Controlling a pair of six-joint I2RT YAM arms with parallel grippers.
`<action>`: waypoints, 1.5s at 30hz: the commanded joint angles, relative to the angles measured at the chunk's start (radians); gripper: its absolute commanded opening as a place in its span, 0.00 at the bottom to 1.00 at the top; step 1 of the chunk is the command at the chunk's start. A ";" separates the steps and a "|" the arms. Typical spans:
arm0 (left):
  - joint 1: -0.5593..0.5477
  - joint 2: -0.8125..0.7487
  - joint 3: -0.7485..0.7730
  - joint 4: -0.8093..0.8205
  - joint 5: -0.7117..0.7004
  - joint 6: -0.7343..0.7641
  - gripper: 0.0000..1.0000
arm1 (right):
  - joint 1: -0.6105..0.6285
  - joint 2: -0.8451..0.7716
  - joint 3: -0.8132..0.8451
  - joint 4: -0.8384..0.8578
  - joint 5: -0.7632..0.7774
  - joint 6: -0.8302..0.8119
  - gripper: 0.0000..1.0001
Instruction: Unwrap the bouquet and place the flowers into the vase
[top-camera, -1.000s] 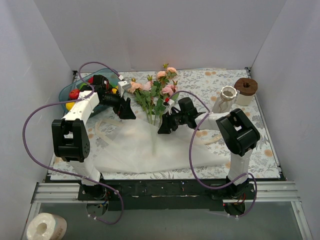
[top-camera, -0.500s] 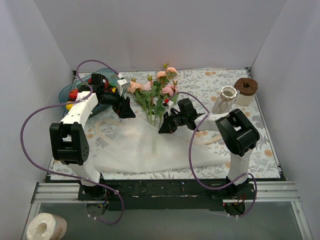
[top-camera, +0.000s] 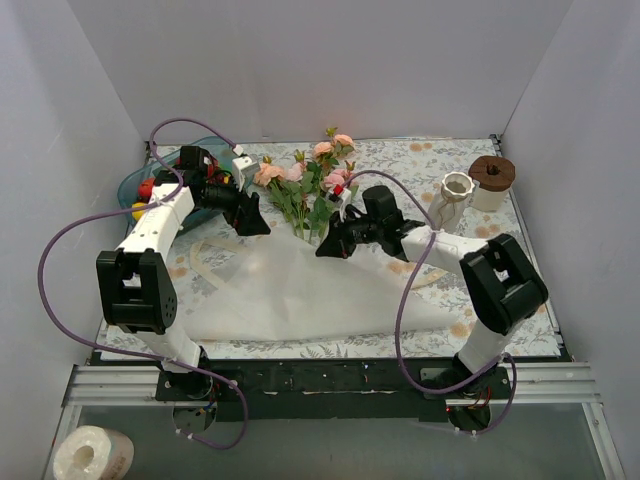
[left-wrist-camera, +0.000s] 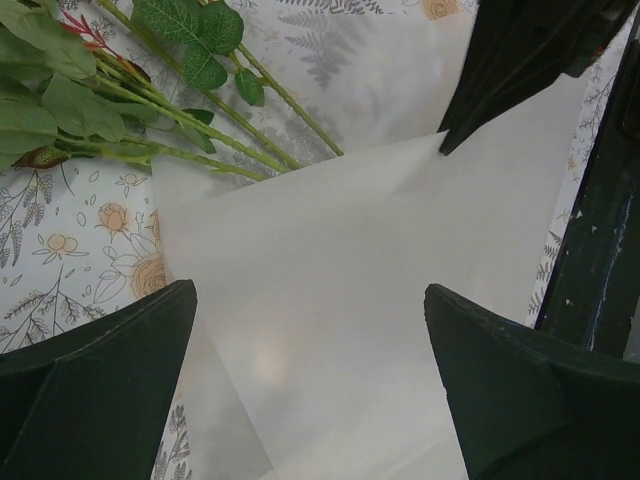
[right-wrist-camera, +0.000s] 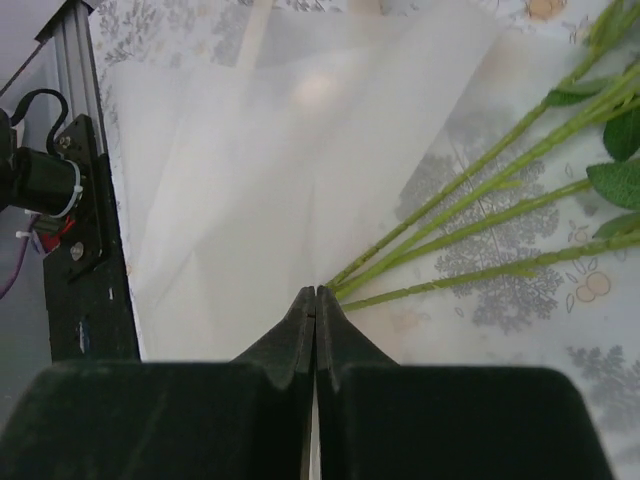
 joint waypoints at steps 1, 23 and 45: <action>0.007 -0.062 0.032 0.012 -0.002 -0.029 0.98 | 0.038 -0.151 0.027 -0.063 0.018 -0.046 0.01; 0.018 -0.096 0.229 -0.035 -0.076 -0.156 0.98 | 0.564 -0.746 -0.166 -0.435 0.425 -0.048 0.06; 0.009 -0.136 0.178 -0.213 -0.105 0.025 0.98 | 1.032 -0.811 -0.083 -0.628 0.631 0.142 0.79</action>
